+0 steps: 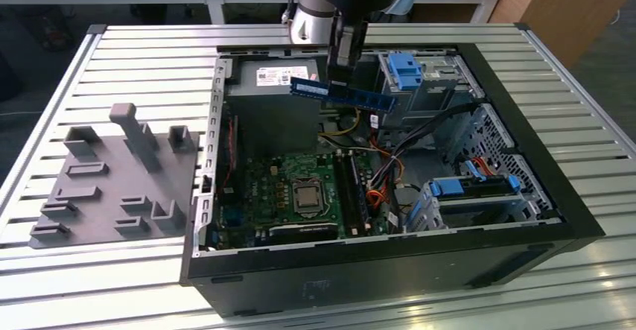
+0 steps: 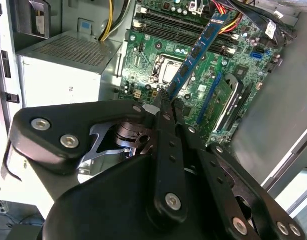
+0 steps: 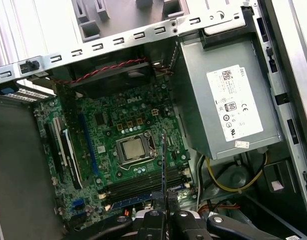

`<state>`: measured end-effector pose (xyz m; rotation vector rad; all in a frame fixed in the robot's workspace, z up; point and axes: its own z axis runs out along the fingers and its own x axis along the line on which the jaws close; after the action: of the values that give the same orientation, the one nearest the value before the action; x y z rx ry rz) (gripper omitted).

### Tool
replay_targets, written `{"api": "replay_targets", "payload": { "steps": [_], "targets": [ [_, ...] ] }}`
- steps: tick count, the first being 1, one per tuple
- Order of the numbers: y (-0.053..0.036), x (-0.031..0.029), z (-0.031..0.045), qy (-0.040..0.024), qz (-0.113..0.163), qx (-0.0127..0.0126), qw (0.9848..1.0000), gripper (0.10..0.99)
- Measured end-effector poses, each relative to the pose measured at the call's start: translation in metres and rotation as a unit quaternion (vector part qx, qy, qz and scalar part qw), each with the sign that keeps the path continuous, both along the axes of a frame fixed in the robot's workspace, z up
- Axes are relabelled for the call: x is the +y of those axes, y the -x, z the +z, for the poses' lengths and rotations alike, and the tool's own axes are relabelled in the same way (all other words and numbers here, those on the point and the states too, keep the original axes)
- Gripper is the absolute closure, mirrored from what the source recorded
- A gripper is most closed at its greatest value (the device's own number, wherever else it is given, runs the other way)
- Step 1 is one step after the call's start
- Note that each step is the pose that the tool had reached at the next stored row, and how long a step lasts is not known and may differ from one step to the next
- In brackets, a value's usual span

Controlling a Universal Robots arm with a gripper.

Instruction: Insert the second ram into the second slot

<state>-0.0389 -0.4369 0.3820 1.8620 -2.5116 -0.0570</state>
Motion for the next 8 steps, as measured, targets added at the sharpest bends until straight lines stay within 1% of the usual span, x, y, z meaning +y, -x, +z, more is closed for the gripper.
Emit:
{"api": "replay_targets", "payload": {
  "steps": [8],
  "targets": [
    [0.0,0.0,0.0,0.0,-0.014,0.0,0.9999,0.949]
  ]
}}
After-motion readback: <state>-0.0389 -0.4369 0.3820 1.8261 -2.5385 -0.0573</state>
